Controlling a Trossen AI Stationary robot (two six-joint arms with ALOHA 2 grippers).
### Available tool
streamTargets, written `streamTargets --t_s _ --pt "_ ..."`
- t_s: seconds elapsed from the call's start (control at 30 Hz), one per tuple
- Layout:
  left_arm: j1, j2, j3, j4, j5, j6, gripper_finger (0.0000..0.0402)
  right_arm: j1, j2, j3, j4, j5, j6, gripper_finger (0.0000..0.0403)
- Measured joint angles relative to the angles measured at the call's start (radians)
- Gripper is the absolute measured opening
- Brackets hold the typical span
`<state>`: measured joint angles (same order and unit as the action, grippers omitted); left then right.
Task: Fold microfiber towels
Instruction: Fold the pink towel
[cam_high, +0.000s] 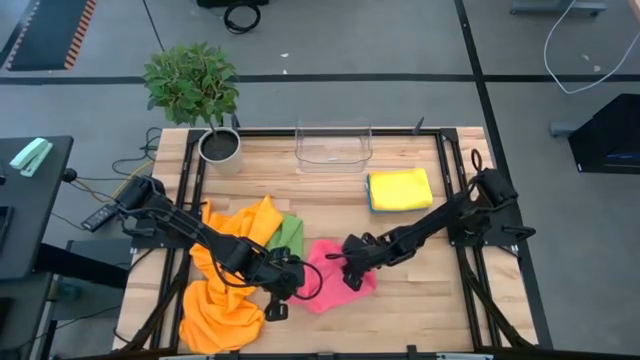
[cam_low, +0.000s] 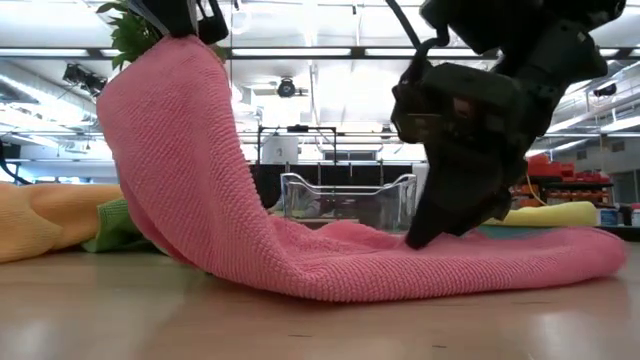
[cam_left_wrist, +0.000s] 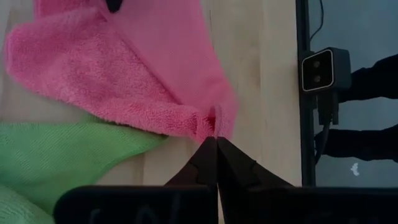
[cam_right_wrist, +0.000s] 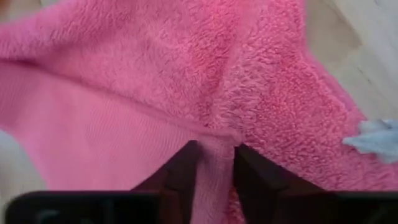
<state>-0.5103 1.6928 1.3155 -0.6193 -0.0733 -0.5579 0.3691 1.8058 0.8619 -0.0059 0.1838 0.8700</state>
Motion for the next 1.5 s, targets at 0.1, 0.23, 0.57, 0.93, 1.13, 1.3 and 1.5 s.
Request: streamTargets --t_s 0.1,0.23,0.57,0.93,1.13,1.3,1.5 --pt "0.004 0.000 0.000 -0.008 -0.001 -0.003 0.0009 0.001 -0.034 0.000 -0.042 -0.003 -0.021 0.0043" --pt "0.004 0.000 0.000 -0.007 -0.001 -0.002 0.0004 0.000 -0.095 -0.001 -0.107 -0.006 -0.050 0.0009" --pt "0.031 0.000 0.000 0.005 -0.001 -0.006 0.0005 0.041 -0.400 -0.001 -0.494 -0.031 -0.030 0.0003" --pt "0.039 0.056 0.002 0.272 -0.010 -0.018 0.0004 0.216 -0.355 -0.001 -0.585 -0.132 0.204 0.0004" --pt "0.042 0.157 -0.001 0.262 -0.022 -0.041 0.0004 0.215 -0.298 -0.001 -0.538 -0.103 0.233 0.0068" --pt "0.049 0.175 -0.001 0.259 -0.017 -0.041 0.0005 0.216 -0.314 -0.002 -0.581 -0.022 0.269 0.0133" --pt "0.049 0.173 0.000 0.262 -0.012 -0.041 0.0004 0.209 -0.319 -0.002 -0.588 -0.014 0.265 0.0164"
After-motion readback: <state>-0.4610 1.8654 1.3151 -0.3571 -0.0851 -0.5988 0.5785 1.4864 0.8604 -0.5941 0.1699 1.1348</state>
